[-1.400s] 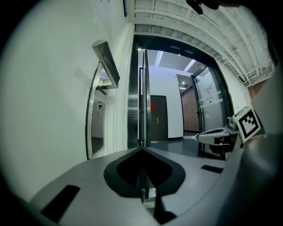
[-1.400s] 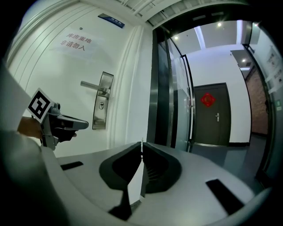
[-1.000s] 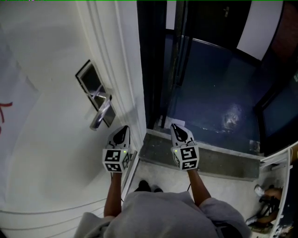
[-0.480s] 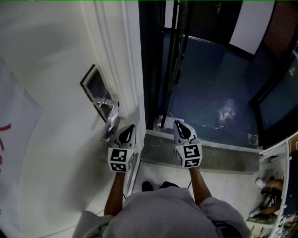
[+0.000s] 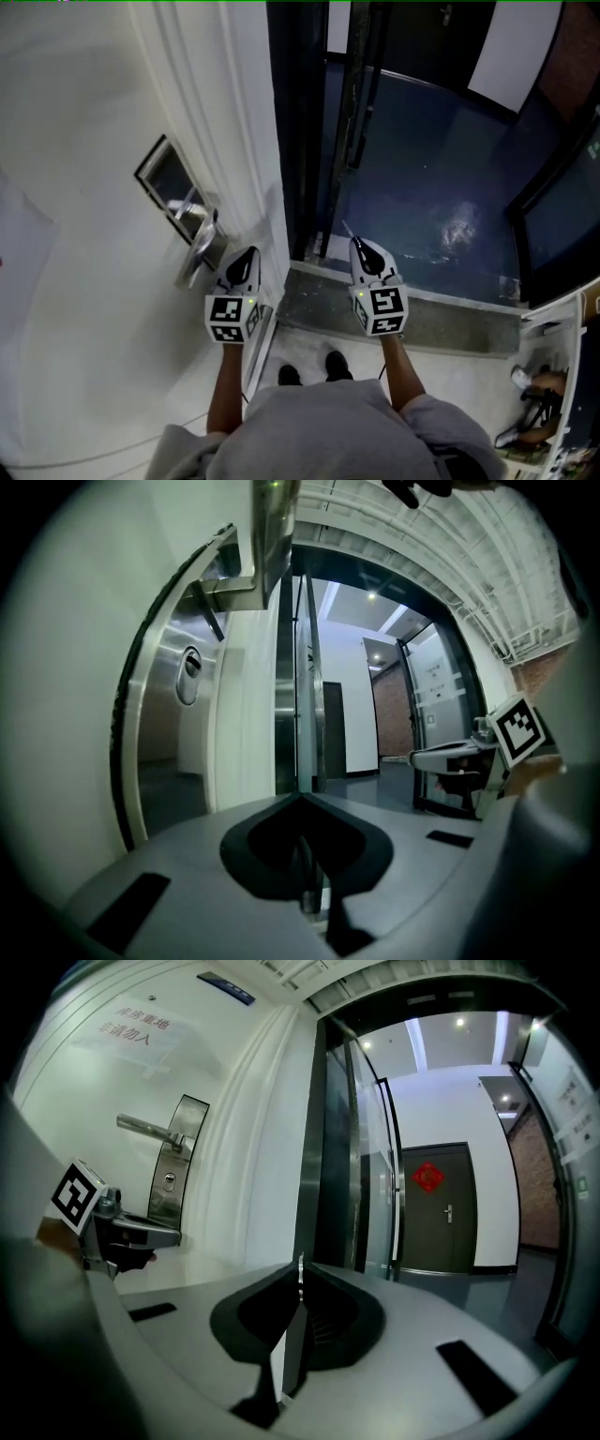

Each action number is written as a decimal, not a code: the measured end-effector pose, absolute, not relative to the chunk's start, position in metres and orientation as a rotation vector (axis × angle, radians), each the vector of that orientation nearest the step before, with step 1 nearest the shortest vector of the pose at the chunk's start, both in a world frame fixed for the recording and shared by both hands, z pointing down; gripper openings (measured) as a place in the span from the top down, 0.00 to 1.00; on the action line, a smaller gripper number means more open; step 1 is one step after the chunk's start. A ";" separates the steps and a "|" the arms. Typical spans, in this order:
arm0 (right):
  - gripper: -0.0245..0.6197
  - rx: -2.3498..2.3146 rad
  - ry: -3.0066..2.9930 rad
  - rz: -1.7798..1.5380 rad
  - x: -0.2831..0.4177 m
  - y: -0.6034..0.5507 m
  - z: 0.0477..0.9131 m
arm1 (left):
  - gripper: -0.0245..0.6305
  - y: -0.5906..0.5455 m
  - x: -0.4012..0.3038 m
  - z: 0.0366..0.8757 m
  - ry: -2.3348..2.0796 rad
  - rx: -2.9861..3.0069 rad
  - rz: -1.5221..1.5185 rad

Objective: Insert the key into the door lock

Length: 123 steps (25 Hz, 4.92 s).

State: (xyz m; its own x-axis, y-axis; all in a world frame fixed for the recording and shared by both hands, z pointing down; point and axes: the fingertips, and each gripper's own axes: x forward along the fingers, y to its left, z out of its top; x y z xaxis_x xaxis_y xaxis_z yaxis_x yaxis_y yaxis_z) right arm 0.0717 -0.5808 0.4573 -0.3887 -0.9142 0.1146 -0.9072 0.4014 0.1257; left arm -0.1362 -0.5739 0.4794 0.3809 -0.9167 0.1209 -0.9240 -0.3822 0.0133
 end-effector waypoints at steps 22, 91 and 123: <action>0.92 1.011 -2.856 -0.141 -0.046 -0.584 0.440 | 0.94 -0.497 -0.210 0.454 -2.208 2.158 0.130; 0.92 0.392 -2.111 -1.883 -0.177 -0.538 0.394 | 0.94 -0.407 -0.248 0.445 -2.466 1.877 0.091; 0.91 0.411 -2.035 -1.943 -0.208 -0.544 0.400 | 0.94 -0.424 -0.240 0.451 -2.409 1.924 0.092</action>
State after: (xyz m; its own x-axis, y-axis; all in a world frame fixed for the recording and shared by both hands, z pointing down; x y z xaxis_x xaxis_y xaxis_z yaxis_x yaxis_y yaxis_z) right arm -0.2084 -0.5445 0.3999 -0.9151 -0.4029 0.0172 -0.0014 0.0458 0.9990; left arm -0.2401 -0.4236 0.4510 -0.2210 -0.9718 0.0818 -0.9752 0.2209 -0.0110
